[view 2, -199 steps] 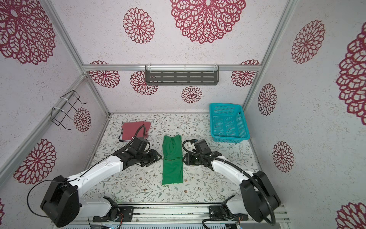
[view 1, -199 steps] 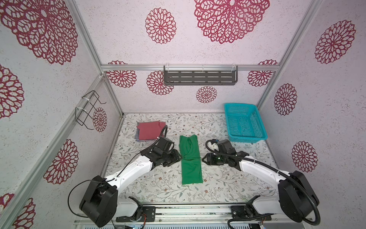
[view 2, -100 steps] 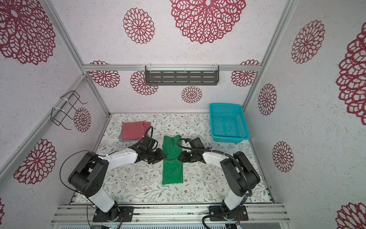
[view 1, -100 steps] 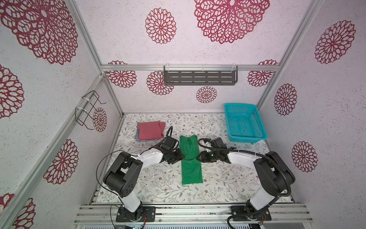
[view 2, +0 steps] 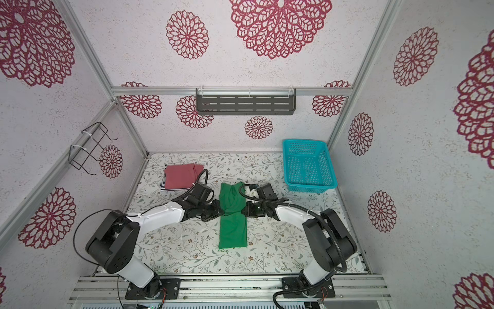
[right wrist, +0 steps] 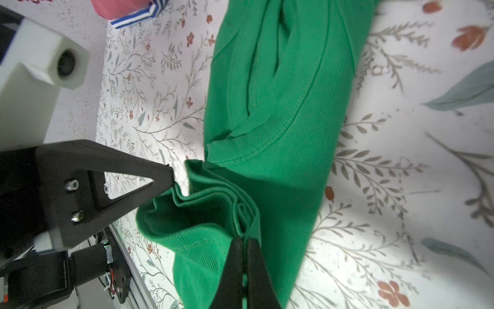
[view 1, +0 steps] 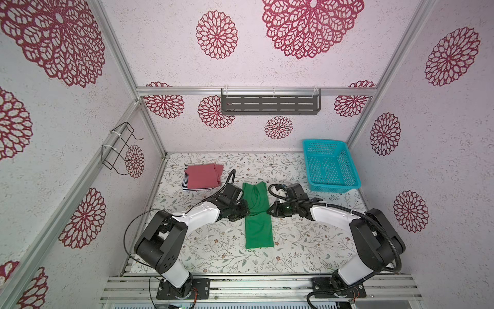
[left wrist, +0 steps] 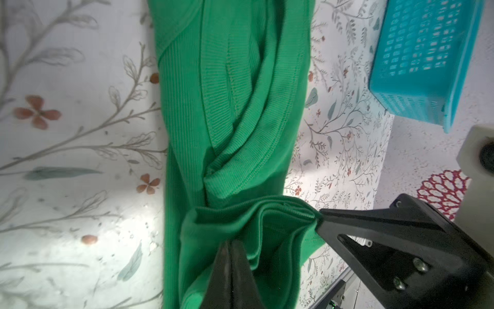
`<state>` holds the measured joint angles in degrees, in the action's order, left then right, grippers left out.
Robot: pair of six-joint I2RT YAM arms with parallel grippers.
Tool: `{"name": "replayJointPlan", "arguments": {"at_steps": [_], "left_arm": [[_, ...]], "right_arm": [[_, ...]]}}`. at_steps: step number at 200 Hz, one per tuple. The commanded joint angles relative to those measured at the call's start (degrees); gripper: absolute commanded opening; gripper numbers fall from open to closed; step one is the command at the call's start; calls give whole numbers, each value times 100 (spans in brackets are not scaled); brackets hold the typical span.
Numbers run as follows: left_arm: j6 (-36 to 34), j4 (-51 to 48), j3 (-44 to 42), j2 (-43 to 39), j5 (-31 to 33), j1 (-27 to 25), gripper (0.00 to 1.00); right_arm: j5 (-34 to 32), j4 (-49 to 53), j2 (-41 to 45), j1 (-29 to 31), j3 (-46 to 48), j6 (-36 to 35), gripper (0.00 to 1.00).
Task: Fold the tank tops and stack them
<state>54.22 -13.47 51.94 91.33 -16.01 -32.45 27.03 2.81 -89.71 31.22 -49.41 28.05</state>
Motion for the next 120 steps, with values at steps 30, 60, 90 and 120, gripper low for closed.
{"name": "replayJointPlan", "arguments": {"at_steps": [30, 60, 90, 120], "left_arm": [[-332, -156, 258, 121, 434, 280, 0], [-333, 215, 470, 732, 339, 340, 0], [-464, 155, 748, 848, 414, 514, 41], [-689, -867, 984, 129, 977, 481, 56]], "right_arm": [[-216, 120, 3, -89, -477, -323, 0], [-278, -43, -491, -148, -681, -483, 7], [-484, 128, -838, -265, -1014, -674, 43], [-1095, 886, -292, -253, -1252, -977, 57]]}}
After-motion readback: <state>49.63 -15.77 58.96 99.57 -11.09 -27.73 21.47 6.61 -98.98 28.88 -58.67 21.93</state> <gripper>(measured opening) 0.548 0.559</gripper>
